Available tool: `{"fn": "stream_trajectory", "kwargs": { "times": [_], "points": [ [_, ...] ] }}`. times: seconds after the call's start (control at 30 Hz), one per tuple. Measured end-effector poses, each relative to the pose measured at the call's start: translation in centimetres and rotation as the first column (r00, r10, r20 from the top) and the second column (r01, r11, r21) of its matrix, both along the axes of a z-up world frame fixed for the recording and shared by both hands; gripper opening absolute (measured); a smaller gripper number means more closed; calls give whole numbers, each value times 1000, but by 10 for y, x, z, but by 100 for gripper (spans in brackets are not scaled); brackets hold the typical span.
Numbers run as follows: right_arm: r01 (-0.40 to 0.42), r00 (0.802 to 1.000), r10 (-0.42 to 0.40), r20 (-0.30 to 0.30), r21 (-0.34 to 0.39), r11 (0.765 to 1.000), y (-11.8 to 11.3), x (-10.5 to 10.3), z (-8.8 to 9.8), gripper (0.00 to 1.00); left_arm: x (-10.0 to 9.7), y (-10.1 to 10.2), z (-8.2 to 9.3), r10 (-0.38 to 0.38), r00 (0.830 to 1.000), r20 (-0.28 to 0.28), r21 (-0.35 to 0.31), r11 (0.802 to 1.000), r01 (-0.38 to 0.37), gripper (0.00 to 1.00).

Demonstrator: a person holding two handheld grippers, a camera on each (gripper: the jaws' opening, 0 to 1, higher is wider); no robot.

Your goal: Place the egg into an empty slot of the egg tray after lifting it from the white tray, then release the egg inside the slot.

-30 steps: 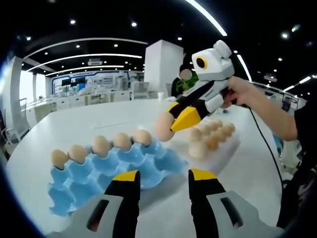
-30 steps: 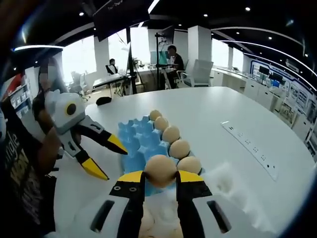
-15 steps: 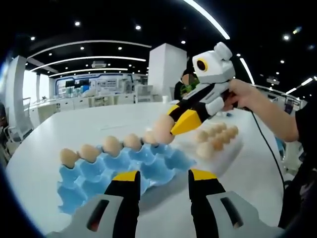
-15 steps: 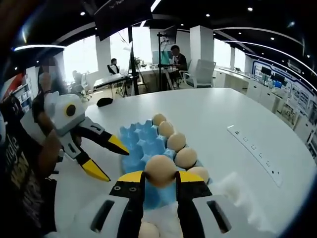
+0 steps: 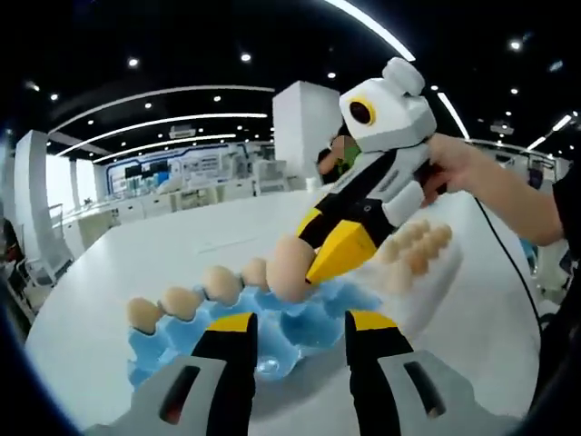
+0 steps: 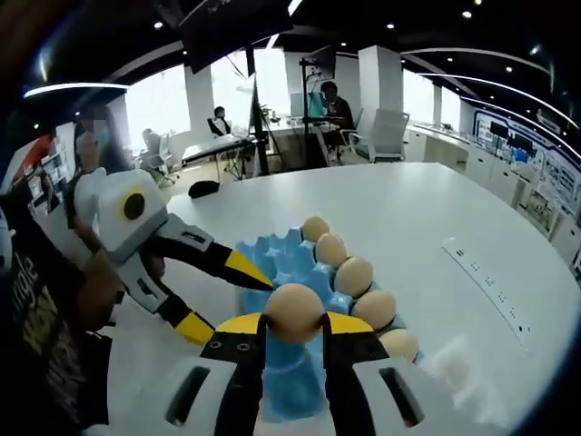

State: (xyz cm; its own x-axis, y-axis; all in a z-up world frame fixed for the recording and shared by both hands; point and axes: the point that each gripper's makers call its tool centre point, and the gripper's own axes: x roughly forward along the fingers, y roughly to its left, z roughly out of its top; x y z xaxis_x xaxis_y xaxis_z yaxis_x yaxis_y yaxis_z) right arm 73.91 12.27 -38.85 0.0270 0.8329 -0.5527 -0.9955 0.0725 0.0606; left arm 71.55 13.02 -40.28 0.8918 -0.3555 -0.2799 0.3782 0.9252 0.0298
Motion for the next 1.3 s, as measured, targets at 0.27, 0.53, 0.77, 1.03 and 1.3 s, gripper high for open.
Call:
{"fn": "stream_trajectory", "kwargs": {
  "times": [0.27, 0.53, 0.77, 1.03, 1.3],
  "points": [
    [-19, 999, 19, -29, 10, 1000, 11, -11, 1, 26, 1, 1, 2, 18, 1000, 20, 7, 1000, -18, 39],
    [-31, 998, 31, -62, -2, 1000, 19, -14, -4, 26, 3, 11, 10, 45, 997, 57, 28, 999, -46, 38],
    [-43, 996, 42, -78, -12, 999, 26, -14, -6, 26, 2, 15, 11, 50, 997, 66, 52, 997, -54, 37],
    [-56, 995, 53, -79, -38, 998, 32, -12, -6, 26, 0, 17, 9, 62, 995, 78, 111, 991, -70, 34],
    [-66, 993, 61, -102, -44, 997, 34, -18, -8, 27, -1, 23, 5, 72, 995, 76, 114, 990, -80, 28]
  ]
}}
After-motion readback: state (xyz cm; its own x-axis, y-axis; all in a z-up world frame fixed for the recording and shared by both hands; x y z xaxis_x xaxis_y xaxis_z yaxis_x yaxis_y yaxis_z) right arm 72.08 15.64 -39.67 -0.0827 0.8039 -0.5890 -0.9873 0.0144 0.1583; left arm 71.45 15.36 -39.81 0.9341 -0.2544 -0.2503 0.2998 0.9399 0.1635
